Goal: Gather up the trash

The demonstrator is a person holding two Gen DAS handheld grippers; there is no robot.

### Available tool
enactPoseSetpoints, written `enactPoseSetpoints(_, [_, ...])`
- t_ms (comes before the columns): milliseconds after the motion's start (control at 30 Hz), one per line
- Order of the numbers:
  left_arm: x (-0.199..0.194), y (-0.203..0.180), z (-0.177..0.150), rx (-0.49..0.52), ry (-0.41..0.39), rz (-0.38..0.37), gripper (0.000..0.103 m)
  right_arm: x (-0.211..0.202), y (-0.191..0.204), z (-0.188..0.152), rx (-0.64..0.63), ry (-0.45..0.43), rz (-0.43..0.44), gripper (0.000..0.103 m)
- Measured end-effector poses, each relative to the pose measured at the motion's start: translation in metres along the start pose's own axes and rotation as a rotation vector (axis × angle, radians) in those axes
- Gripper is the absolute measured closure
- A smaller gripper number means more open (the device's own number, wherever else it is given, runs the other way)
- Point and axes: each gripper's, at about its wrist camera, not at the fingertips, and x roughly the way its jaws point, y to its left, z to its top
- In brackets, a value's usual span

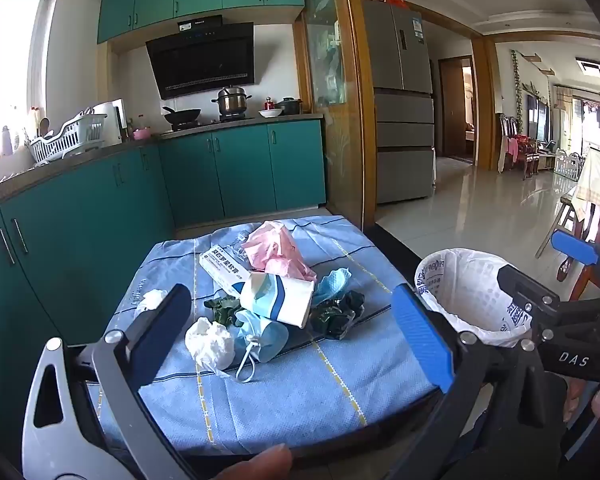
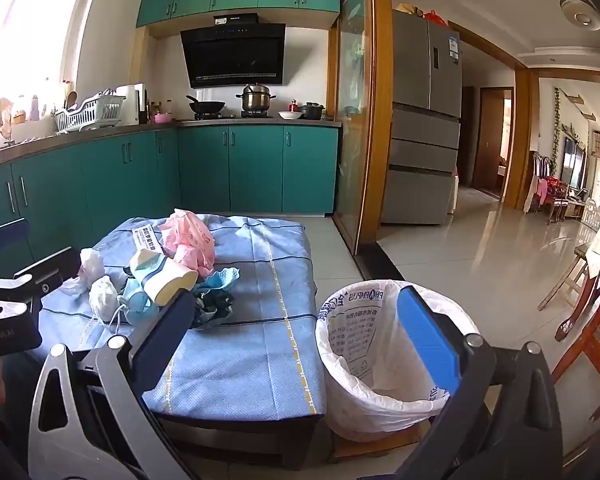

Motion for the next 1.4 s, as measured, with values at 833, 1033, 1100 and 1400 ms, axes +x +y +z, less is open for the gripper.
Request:
enactPoseSetpoints(833, [-0.0016,0.0017,-0.0019,0.001,0.005,-0.001,0.003,-0.0038,0.0039,0.0005,-0.002,-0.018,-0.013,0.003])
enactPoseSetpoints(1033, [0.0026,0.0011,-0.0043,0.000,0.010,-0.002,0.003,-0.0046,0.0030,0.0002,0.004,-0.021,-0.017,0.003])
enactPoseSetpoints(1100, [0.0027,0.0003,-0.0049,0.000,0.011,-0.004,0.003,-0.0049,0.0026,0.0002,0.004,-0.022,-0.018,0.003])
enactPoseSetpoints(1400, [0.0045,-0.0005,-0.0042,0.004,0.018,-0.004,0.003,-0.0041,0.0015,-0.0010,0.005,-0.018,-0.031,0.003])
